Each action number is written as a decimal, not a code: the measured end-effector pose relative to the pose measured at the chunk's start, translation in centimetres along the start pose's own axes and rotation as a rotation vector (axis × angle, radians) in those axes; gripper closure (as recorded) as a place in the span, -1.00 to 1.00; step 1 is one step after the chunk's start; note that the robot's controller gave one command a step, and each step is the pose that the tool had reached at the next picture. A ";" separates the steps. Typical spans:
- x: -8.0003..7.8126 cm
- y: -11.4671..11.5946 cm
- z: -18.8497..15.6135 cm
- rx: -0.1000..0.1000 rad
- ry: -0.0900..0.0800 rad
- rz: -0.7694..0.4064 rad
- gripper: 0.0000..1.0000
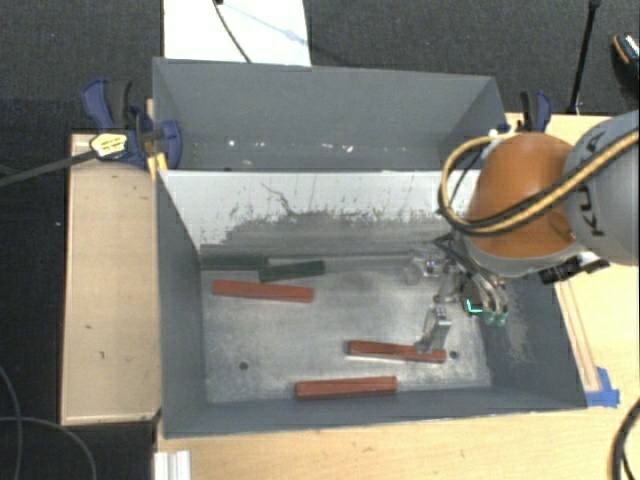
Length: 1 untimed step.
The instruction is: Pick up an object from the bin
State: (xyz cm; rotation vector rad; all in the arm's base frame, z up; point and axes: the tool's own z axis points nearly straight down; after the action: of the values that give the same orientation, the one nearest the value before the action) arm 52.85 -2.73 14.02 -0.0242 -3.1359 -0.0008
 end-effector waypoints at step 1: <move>-2.5 2.8 -5.9 0.001 -0.015 -0.209 -1.00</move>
Offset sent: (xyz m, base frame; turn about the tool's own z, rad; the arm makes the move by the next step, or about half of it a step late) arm 0.0239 0.0265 0.0565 -0.2089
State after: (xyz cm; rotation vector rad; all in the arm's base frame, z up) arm 55.45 0.00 19.90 0.3037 -3.1360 -0.0007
